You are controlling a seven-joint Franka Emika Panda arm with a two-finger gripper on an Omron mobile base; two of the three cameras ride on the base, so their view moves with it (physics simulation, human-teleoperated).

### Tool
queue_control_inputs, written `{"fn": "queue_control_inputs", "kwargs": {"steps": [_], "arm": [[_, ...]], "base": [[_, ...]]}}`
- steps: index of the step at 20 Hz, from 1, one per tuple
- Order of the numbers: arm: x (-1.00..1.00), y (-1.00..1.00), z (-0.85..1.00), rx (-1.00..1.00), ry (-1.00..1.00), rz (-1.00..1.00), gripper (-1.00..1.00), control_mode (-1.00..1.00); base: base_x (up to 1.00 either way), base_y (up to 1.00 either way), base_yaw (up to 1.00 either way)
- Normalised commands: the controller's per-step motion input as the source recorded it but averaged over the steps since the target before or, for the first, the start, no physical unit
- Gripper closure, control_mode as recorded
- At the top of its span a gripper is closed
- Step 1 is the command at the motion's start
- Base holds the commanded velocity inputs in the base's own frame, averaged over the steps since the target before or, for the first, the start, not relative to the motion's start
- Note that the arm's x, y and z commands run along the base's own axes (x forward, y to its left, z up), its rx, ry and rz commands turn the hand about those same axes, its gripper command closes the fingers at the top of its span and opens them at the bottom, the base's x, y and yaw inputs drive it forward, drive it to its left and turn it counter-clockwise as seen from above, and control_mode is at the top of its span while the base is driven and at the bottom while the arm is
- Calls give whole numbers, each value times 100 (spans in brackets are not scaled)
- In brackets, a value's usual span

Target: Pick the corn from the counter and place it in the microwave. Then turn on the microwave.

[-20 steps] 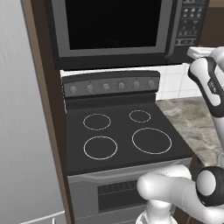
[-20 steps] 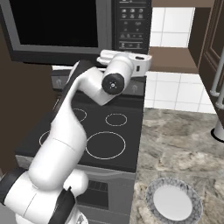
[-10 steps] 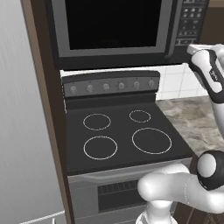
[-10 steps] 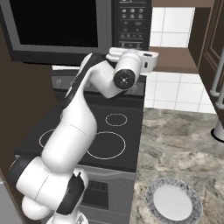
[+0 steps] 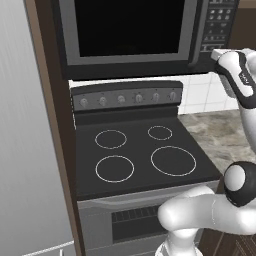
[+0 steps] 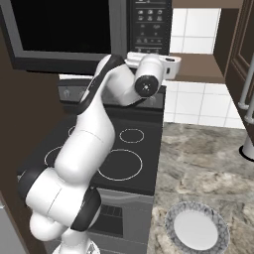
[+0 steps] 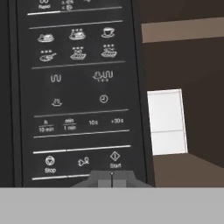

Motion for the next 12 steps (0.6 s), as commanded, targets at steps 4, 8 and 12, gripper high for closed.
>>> {"fn": "queue_control_inputs", "kwargs": {"steps": [4, 8, 12], "arm": [[28, -3, 0, 0, 0, 1, 100, -100], [26, -5, 0, 0, 0, 1, 100, -100], [24, -11, 0, 0, 0, 1, 100, -100]], "base": [[0, 0, 0], [0, 0, 0], [0, 0, 0]]}}
